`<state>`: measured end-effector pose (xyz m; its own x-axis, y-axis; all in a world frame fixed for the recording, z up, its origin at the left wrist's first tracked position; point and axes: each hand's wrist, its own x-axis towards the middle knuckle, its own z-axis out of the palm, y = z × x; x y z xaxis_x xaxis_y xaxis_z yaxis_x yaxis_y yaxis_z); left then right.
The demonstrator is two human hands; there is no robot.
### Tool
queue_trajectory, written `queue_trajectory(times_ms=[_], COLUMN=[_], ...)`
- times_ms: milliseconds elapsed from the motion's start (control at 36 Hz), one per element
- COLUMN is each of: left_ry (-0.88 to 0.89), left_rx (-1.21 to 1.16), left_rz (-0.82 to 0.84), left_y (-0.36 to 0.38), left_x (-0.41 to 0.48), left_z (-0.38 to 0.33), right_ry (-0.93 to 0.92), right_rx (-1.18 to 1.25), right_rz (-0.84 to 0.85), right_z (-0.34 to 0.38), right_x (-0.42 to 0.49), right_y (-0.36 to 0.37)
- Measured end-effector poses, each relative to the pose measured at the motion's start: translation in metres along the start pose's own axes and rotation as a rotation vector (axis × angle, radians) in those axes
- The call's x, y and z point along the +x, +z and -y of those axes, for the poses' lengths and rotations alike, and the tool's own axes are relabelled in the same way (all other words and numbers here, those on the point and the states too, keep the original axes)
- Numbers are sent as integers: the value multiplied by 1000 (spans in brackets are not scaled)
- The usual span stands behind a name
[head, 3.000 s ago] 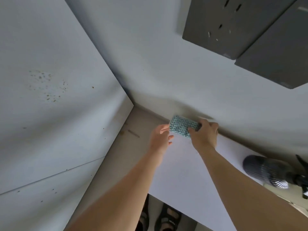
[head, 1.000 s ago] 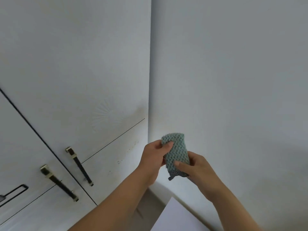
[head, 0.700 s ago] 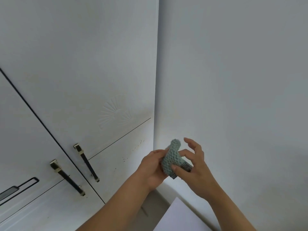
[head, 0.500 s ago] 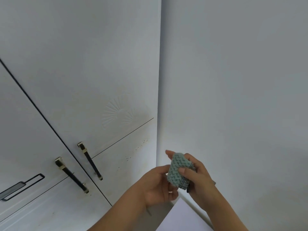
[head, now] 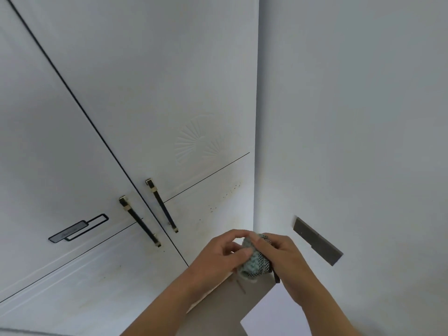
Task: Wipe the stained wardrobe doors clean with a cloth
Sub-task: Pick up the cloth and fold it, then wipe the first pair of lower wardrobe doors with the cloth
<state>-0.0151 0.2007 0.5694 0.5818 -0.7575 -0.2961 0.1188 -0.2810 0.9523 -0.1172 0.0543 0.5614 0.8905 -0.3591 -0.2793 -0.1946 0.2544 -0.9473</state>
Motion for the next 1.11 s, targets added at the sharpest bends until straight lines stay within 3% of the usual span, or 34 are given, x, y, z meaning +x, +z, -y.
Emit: queue_trajectory(times_ms=[56,167,222,333,389,500,583,695,778,972,1111], left_ry=[15,76,116,127,102,94,123,179,206,153,175], left_rx=[98,90,110,228,169,130,218,116,18,63,171], left_rz=[-39,-195,-238,-204,-210,-199,-201,-524,-775,-711,-812], left_y=[-5,-8,-12,-27,-35,-56,-70,-103,-117,-126,-137], left_x=[-5,-15,-21,-26,-30,-35,-39,-38,-20,37,66], left_z=[8,24,29,41,45,54,60,73,83,88,87], right_ry=[38,177,197,132,94,82,47,3,-6,49,54], right_rx=[38,447,537,321,197,178,131,234,342,469,459], right_rz=[13,91,107,-17,-25,-34,-146,-378,-432,-514,-460], right_z=[-5,-21,-32,-39,-40,-43,-43,-43,-43,-70,-81], right_x=[2,0,-2,-4,-5,-4,-2,2,-1,-6,7], right_y=[8,32,44,62,68,82,96,108,111,119,106])
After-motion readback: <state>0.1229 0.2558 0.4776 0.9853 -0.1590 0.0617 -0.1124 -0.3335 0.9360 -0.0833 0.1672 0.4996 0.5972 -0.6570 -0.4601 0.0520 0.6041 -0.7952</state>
